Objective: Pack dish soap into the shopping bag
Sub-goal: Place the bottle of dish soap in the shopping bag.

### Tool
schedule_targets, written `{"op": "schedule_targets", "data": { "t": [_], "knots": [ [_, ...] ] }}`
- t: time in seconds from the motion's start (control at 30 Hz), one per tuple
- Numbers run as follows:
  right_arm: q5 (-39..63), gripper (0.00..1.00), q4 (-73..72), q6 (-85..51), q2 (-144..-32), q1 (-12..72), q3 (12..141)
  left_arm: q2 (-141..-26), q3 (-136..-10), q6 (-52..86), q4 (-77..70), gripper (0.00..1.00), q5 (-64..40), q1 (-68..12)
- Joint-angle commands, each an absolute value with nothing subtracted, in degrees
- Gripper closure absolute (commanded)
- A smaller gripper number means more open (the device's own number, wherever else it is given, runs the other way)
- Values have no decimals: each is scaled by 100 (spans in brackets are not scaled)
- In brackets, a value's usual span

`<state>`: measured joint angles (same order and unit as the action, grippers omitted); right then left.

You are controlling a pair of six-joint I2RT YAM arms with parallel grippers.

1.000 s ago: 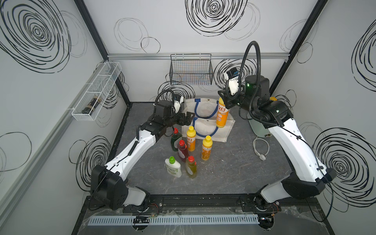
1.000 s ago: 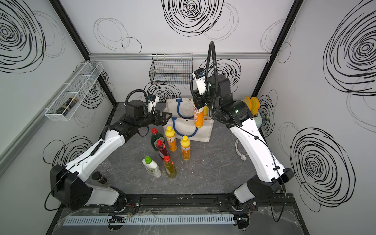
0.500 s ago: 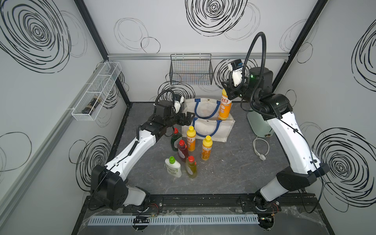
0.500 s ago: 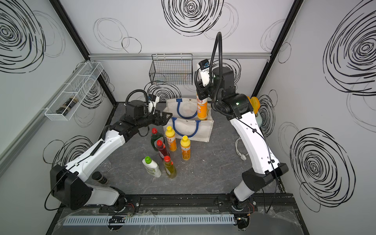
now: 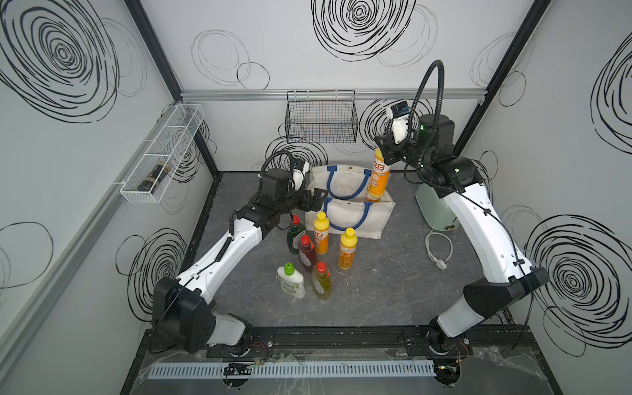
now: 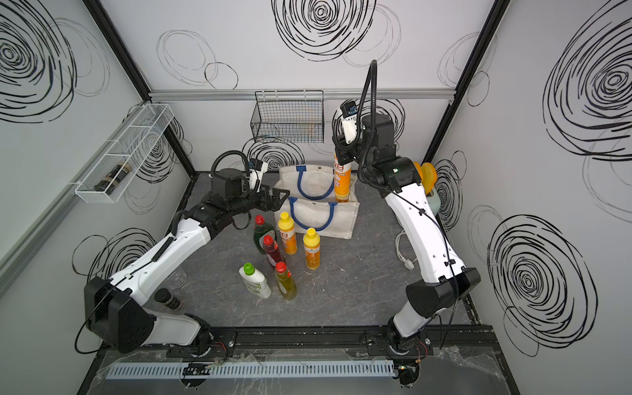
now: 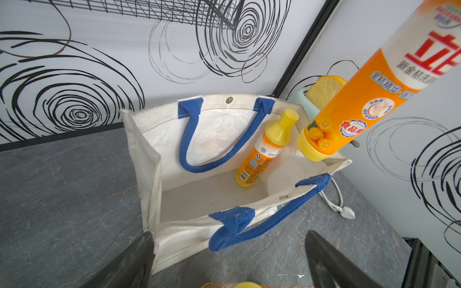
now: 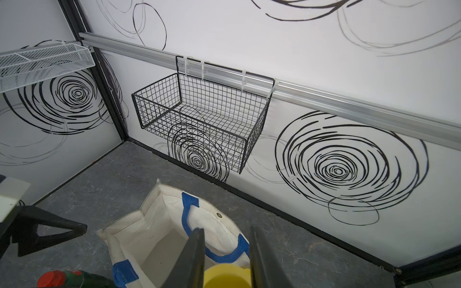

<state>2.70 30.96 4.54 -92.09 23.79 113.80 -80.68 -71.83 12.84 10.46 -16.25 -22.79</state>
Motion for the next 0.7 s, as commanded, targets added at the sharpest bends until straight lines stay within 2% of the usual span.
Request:
{"op": "schedule_targets", "data": {
  "t": [0.0, 0.37, 0.67],
  "knots": [
    [517, 100, 2219, 372, -9025, 2317, 11279, -8064, -7172, 1194, 957, 4, -1626, -2319],
    [448, 100, 1926, 352, -8791, 2241, 10518, -8099, -7172, 1176, 971, 4, -1584, -2361],
    [216, 100, 1327, 334, -8381, 2212, 9406, -8097, -7163, 1161, 965, 4, -1547, -2389]
  ]
}}
